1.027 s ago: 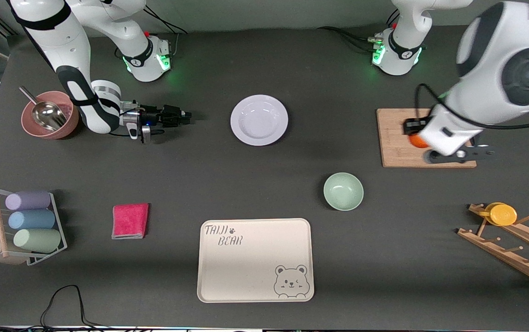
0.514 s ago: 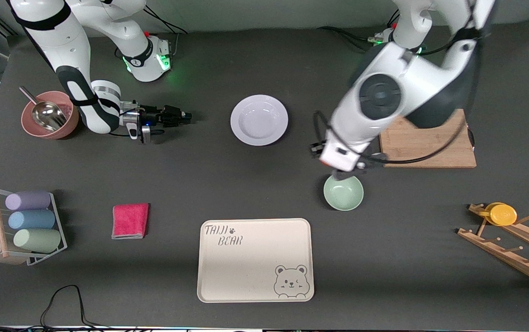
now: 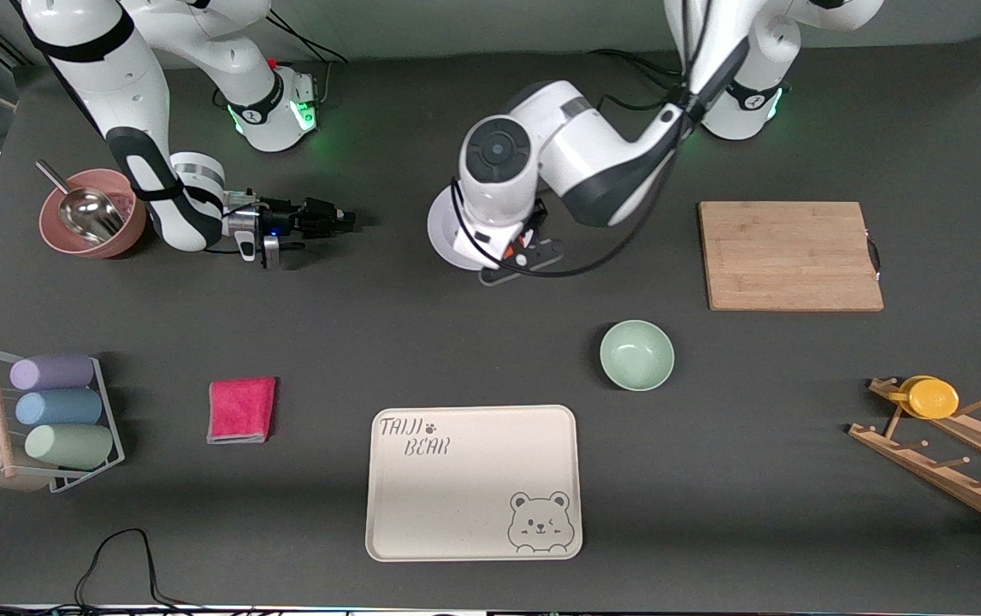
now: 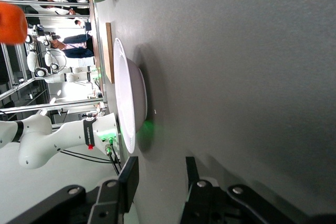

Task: Place orange and plate with both arms
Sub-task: 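Carry the orange with the left gripper toward the white plate, then lower the orange onto the plate and open the left gripper, then withdraw the left gripper while the right gripper grips the plate rim, then slide the plate with the right gripper onto the bear tray, then release the plate and pull the right gripper back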

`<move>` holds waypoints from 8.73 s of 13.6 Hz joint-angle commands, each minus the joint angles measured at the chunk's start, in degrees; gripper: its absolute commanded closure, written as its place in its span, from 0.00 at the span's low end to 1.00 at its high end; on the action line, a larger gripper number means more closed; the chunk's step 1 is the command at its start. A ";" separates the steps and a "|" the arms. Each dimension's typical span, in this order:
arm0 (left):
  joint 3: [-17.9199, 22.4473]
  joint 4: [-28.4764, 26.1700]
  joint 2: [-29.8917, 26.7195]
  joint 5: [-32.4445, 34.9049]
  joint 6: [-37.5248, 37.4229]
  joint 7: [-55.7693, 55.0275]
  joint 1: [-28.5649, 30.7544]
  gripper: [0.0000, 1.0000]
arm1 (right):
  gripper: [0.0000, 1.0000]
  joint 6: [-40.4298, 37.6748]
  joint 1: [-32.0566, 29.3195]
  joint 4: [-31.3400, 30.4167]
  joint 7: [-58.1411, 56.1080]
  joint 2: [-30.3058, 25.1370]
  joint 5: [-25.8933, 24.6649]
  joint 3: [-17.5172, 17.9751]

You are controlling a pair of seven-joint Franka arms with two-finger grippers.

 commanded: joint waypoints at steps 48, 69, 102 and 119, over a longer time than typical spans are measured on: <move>34.45 -14.01 -30.27 -1.37 -17.18 68.57 18.29 0.00 | 0.57 -1.67 21.48 8.20 -3.33 8.86 35.44 7.23; 24.94 -9.44 -28.87 1.01 -22.28 72.73 29.69 0.00 | 1.00 2.72 13.24 16.69 20.99 -8.03 18.94 7.94; 22.73 -8.21 -28.78 2.15 -24.57 72.73 28.63 0.00 | 0.44 6.15 1.53 92.31 43.42 48.23 19.62 5.83; 22.82 -7.07 -28.61 2.24 -27.29 72.91 28.80 0.00 | 0.00 -9.31 -1.19 80.03 61.00 18.39 -43.68 -1.55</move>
